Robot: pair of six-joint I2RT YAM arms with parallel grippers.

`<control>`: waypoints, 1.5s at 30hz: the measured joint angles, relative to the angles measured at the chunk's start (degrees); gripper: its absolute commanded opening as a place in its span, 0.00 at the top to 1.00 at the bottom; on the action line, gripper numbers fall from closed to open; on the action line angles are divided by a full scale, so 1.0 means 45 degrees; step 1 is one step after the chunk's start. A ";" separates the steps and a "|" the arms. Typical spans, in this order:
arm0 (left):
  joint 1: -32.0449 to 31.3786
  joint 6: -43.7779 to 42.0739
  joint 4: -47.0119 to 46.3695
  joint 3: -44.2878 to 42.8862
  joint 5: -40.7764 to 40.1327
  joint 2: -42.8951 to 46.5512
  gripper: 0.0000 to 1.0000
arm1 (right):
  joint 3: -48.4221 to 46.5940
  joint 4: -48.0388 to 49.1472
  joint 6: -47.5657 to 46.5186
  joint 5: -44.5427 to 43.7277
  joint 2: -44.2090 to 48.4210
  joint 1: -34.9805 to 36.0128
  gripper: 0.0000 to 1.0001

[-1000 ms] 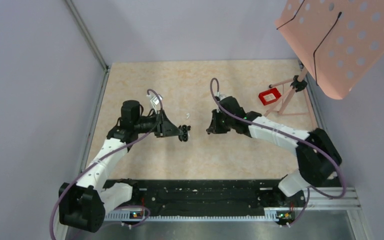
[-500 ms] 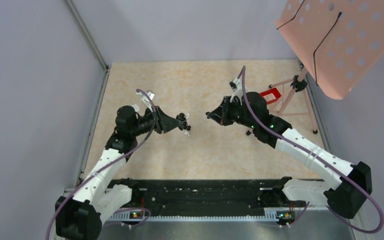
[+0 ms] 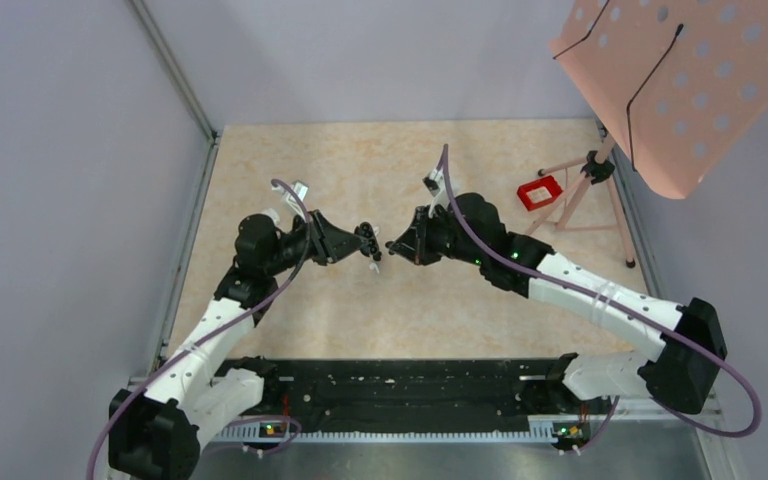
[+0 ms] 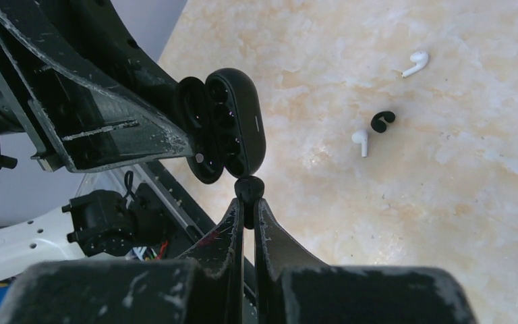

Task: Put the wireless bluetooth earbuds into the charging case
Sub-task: Insert the left earbud into the left side groove of the charging case.

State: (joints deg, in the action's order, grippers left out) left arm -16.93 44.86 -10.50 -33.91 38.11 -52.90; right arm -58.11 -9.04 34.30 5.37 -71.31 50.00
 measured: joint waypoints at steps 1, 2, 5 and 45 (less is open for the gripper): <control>-0.0010 0.0019 0.0000 0.0015 -0.0019 0.0000 1.00 | -0.0058 0.0024 0.0005 -0.0049 -0.0097 0.0044 1.00; -0.0015 0.0053 0.0005 0.0015 -0.0019 -0.0005 1.00 | -0.0136 0.0019 0.0005 -0.0092 -0.0175 0.0092 1.00; -0.0024 0.0078 0.0000 0.0015 -0.0024 -0.0024 1.00 | -0.0330 0.0053 0.0010 -0.0185 -0.0306 0.0175 1.00; -0.0107 0.0243 0.0146 0.0015 -0.0155 -0.0136 1.00 | -0.1282 0.0238 -0.0044 -0.1452 -0.2006 0.1020 0.88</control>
State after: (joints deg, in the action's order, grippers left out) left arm -17.41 45.95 -9.85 -33.85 37.41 -53.52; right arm -63.88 -7.97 34.11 -1.17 -80.34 54.59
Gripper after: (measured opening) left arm 0.328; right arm 0.089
